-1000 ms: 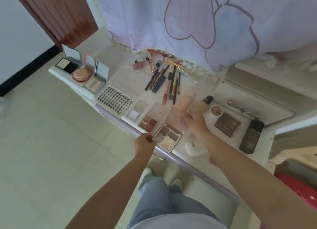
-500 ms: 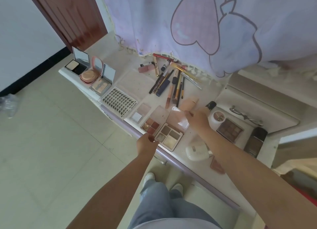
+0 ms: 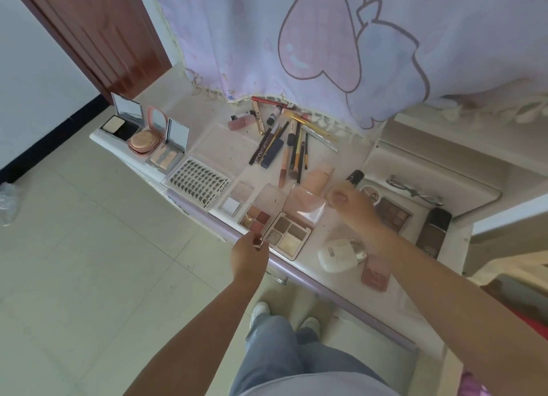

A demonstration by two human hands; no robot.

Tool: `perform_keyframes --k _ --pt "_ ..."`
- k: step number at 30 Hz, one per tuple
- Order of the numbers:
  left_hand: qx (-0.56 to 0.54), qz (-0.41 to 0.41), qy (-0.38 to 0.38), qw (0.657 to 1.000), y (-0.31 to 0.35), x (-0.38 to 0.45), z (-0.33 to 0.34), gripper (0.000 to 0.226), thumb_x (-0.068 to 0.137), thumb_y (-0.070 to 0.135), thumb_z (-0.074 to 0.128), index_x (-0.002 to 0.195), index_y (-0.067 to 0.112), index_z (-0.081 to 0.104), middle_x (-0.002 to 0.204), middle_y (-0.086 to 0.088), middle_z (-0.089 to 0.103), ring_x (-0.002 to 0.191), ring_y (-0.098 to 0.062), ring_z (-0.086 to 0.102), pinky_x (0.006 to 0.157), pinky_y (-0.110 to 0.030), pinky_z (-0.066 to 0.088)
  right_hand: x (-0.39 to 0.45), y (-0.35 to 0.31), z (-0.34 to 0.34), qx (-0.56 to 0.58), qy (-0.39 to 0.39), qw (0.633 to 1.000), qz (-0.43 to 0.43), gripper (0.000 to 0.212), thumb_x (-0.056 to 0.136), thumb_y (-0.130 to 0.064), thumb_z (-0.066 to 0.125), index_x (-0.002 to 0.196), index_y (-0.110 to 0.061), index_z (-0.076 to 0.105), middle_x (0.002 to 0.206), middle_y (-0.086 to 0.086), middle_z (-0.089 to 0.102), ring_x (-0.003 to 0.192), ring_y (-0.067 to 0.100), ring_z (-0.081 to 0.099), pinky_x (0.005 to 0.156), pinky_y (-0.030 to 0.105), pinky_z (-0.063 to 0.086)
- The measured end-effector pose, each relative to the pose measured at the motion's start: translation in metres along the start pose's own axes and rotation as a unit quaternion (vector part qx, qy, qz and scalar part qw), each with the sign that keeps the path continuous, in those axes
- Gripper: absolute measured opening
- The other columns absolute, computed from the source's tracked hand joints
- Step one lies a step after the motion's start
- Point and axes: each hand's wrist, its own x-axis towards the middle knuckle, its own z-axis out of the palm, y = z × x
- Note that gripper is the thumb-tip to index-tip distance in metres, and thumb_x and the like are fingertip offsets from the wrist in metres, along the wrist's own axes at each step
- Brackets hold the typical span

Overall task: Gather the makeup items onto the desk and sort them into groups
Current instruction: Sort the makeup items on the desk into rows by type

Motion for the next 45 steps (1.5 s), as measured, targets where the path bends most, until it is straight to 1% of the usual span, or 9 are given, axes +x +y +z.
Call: perform_keyframes --k 8,13,18,22,24,26,34,41,45 --pt "0.218 0.209 -0.236 0.924 0.032 -0.031 0.037 0.057 0.086 0.031 0.059 0.135 0.016 0.035 0.136 -0.004 0.041 0.122 -0.019 0.043 0.100 -0.029 0.036 -0.044 0.072 -0.025 -0.364 -0.154 0.915 -0.082 0.032 0.075 -0.011 0.050 0.106 -0.021 0.055 0.110 -0.002 0.057 0.110 0.020 0.047 0.080 0.028 0.036" --pt "0.330 0.216 -0.272 0.878 0.062 -0.035 0.069 0.065 0.081 0.022 0.065 0.132 0.009 0.026 0.127 -0.012 0.038 0.114 -0.027 0.044 0.090 -0.035 0.043 -0.050 0.072 -0.019 -0.338 -0.115 0.933 -0.038 0.030 0.073 -0.010 0.049 0.097 -0.025 0.056 0.103 -0.001 0.063 0.104 0.023 0.053 0.070 0.026 0.033" --pt "0.354 0.256 -0.278 0.856 0.073 -0.025 0.064 0.061 0.077 0.020 0.063 0.127 0.008 0.031 0.122 -0.013 0.043 0.109 -0.030 0.050 0.083 -0.035 0.045 -0.059 0.060 -0.029 -0.222 -0.122 0.967 0.029 0.042 0.081 -0.013 0.054 0.123 -0.020 0.053 0.121 0.002 0.058 0.112 0.020 0.050 0.091 0.028 0.039" --pt "0.311 0.320 -0.266 0.855 0.096 -0.013 0.034 0.068 0.075 0.027 0.063 0.131 0.009 0.028 0.120 -0.013 0.047 0.104 -0.031 0.054 0.082 -0.037 0.046 -0.071 0.023 -0.054 0.071 -0.083 0.990 0.090 0.036 0.084 -0.005 0.056 0.119 -0.011 0.054 0.098 0.003 0.063 0.069 0.009 0.059 0.059 0.018 0.044" --pt "0.289 0.369 -0.244 0.849 0.113 -0.007 0.016 0.072 0.076 0.027 0.062 0.135 0.009 0.026 0.122 -0.013 0.047 0.103 -0.030 0.054 0.083 -0.036 0.048 -0.070 0.001 -0.063 0.120 -0.058 0.984 0.119 0.009 0.089 -0.012 0.049 0.096 -0.014 0.054 0.074 -0.001 0.060 0.047 0.005 0.054 0.043 0.017 0.039" --pt "0.291 0.417 -0.214 0.834 0.131 -0.005 0.001 0.067 0.078 0.024 0.060 0.135 0.008 0.028 0.122 -0.013 0.047 0.103 -0.030 0.053 0.079 -0.033 0.046 -0.067 -0.022 -0.069 0.117 -0.029 0.985 0.123 0.022 0.093 -0.022 0.042 0.073 -0.015 0.047 0.057 -0.002 0.050 0.033 0.004 0.045 0.036 0.017 0.032" --pt "0.310 0.520 -0.104 0.789 0.178 -0.010 -0.032 0.043 0.080 0.023 0.059 0.117 0.010 0.042 0.107 -0.007 0.056 0.094 -0.024 0.058 0.066 -0.025 0.037 -0.075 -0.071 -0.086 0.058 0.181 0.979 0.072 0.041 0.098 -0.023 0.029 0.077 0.000 0.055 0.080 0.013 0.050 0.081 0.024 0.047 0.072 0.031 0.032" --pt "0.283 0.466 -0.217 0.810 0.193 -0.012 -0.058 0.038 0.079 0.023 0.060 0.114 0.012 0.050 0.106 -0.007 0.061 0.098 -0.023 0.059 0.075 -0.027 0.045 -0.086 -0.083 -0.088 -0.041 0.259 0.964 -0.052 0.039 0.098 -0.023 0.030 0.090 0.003 0.058 0.075 0.022 0.059 0.073 0.030 0.053 0.061 0.030 0.027" --pt "0.132 0.299 -0.459 0.826 0.198 -0.009 -0.069 0.031 0.077 0.009 0.064 0.099 0.020 0.045 0.094 -0.004 0.057 0.066 -0.011 0.065 0.055 -0.018 0.052 -0.098 -0.080 -0.097 -0.059 0.221 0.950 -0.213 0.051 0.088 -0.035 0.028 0.090 0.005 0.059 0.069 0.009 0.056 0.062 0.019 0.049 0.056 0.018 0.031"
